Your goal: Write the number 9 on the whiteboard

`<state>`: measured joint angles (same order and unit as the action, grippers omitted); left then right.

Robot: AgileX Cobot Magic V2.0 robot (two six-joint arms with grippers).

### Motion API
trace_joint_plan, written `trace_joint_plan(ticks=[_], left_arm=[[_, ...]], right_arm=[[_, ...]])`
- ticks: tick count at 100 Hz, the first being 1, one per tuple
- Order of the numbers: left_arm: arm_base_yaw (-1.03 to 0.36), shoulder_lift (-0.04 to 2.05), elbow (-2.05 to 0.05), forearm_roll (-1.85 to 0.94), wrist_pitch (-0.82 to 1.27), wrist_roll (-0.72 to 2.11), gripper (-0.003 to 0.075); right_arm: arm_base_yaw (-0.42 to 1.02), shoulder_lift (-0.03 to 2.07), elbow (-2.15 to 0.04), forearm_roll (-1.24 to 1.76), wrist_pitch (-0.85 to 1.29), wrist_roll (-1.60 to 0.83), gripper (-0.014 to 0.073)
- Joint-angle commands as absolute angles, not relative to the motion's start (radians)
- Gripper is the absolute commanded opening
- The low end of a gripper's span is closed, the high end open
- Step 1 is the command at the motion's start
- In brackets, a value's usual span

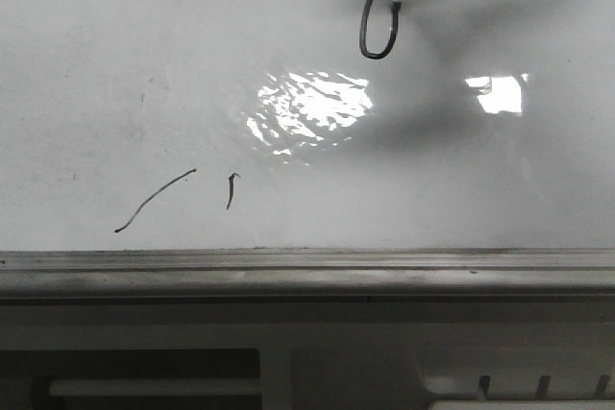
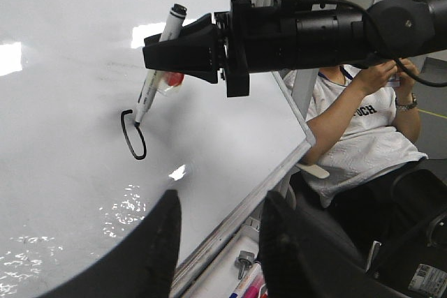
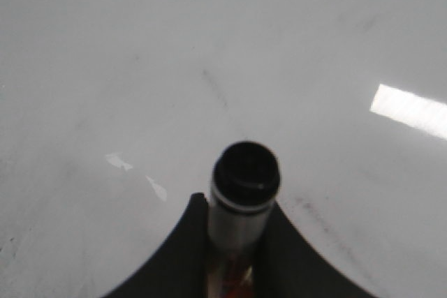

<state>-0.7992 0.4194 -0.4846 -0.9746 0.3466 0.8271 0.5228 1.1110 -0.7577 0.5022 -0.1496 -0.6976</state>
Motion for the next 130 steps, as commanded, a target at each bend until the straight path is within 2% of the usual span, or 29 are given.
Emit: trace_joint_plan(ticks=[1,17,37,62,88,106,130], left_arm=[[-0.797,0.424,-0.512,-1.003,0.295,0.816,0.0239],[-0.797,0.424,-0.512,-1.003,0.295,0.816,0.0239],[-0.797,0.424,-0.512,-1.003,0.302,0.816,0.0239],[-0.797,0.424,-0.512,-1.003,0.302,0.816,0.0239],[-0.797,0.424,-0.512,-0.993,0.302,0.816,0.0239],[-0.797,0.432,-0.512,-0.991,0.298,0.816,0.0243],[-0.801,0.608,-0.512,-0.986,0.298,0.863,0.0244]], right_arm=[[0.501,1.126,-0.805,0.482,-0.237,-0.741,-0.0077],[0.501,1.135,-0.816,0.482,-0.208,-0.741,-0.0077],[0.521,1.136,-0.730,0.519,0.000,-0.741,-0.0064],[0.652,1.136,-0.490,0.606,-0.252,-0.741,-0.0070],[0.681,1.087,-0.550,0.604,-0.248,-0.741,-0.0071],[0.740,0.961,-0.667,0.565,-0.106,-0.741,-0.0071],[0.784,0.895,-0.721,0.565,0.035,-0.741,-0.0072]])
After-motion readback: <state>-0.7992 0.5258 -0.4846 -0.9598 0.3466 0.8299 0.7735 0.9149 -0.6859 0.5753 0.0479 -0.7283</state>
